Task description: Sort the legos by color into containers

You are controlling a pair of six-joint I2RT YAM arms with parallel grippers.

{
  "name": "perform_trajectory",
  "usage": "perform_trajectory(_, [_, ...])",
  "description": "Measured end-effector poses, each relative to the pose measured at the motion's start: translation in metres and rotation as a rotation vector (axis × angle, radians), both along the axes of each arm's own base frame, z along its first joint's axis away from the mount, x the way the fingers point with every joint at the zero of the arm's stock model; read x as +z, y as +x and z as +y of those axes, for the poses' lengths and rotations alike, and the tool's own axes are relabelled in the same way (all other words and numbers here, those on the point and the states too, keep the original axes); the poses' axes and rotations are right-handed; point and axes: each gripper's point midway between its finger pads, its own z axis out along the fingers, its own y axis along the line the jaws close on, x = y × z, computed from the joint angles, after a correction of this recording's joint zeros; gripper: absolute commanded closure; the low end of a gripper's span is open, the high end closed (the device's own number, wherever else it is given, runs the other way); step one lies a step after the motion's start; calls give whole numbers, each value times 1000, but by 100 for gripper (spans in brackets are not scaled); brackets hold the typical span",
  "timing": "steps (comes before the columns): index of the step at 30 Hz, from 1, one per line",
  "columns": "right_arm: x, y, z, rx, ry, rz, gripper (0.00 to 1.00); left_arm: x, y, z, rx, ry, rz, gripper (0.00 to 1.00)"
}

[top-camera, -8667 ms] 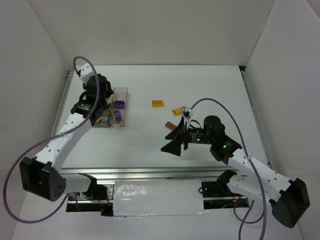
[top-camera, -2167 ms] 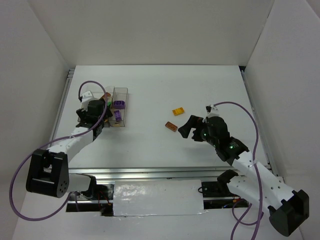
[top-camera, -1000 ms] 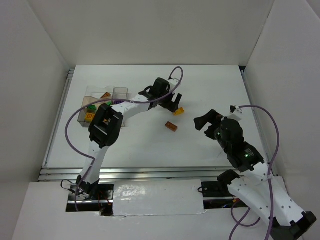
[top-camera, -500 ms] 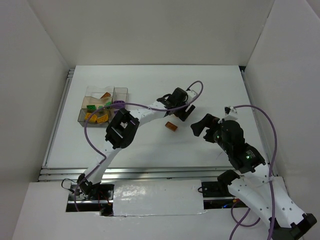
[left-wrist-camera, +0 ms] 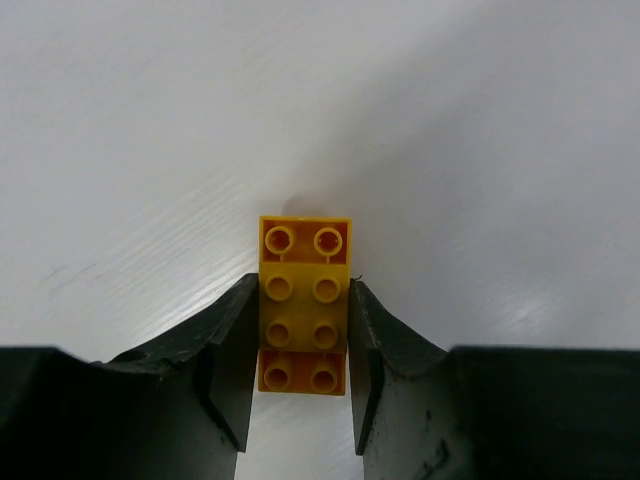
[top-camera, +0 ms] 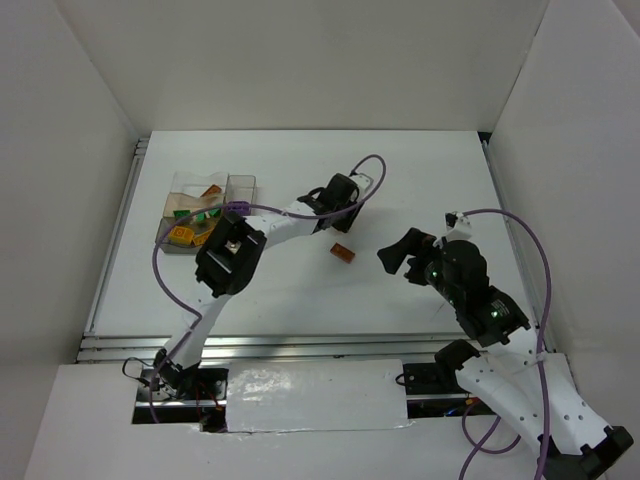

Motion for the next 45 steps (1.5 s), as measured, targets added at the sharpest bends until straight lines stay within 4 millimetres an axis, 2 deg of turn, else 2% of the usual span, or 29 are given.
perform_trajectory(2, [-2, -1, 1, 4, 0, 4, 0, 8, 4, 20, 64, -21, -11, 100])
perform_trajectory(4, [-5, -1, 1, 8, 0, 7, 0, 22, 3, 49, 151, -40, -29, 100])
perform_trajectory(6, [-8, -1, 2, 11, -2, 13, 0, 55, 4, 87, 290, -60, -94, 100])
perform_trajectory(11, [-16, -2, 5, 31, 2, 24, 0, 169, 1, 185, 731, -201, -250, 100])
perform_trajectory(12, [-16, -2, 6, 35, 3, 24, 0, 187, 0, 206, 814, -243, -268, 100])
perform_trajectory(13, [-17, -2, 7, 39, 4, 23, 0, 204, -3, 236, 921, -289, -291, 100])
perform_trajectory(14, [-17, -1, 9, 45, 7, 23, 0, 211, -8, 264, 1015, -318, -302, 100])
perform_trajectory(16, [-16, 0, 11, 55, 12, 20, 0, 208, -22, 317, 1187, -336, -310, 100])
perform_trajectory(17, [-16, 0, 13, 61, 13, 21, 0, 197, -33, 345, 1279, -330, -302, 100])
perform_trajectory(20, [-16, 2, 16, 76, 14, 19, 0, 153, -64, 386, 1432, -273, -228, 100])
perform_trajectory(23, [-18, 5, 20, 91, 10, 23, 0, 110, -86, 402, 1505, -237, -134, 95])
perform_trajectory(26, [-19, 5, 22, 103, 10, 28, 0, 90, -96, 410, 1545, -245, -80, 93])
perform_trajectory(29, [-23, 4, 23, 111, 8, 33, 0, 85, -97, 415, 1578, -277, -70, 87])
perform_trajectory(32, [-26, 3, 24, 116, 7, 40, 0, 82, -95, 414, 1586, -307, -69, 74])
perform_trajectory(33, [-26, 3, 24, 117, 7, 40, 0, 79, -95, 413, 1584, -315, -68, 67])
perform_trajectory(35, [-26, 3, 24, 117, 7, 39, 0, 73, -96, 411, 1580, -324, -61, 60])
perform_trajectory(40, [-26, 3, 24, 122, 6, 39, 0, 66, -93, 409, 1586, -354, -62, 52])
perform_trajectory(45, [-26, 2, 25, 125, 6, 40, 0, 67, -86, 410, 1589, -380, -81, 27])
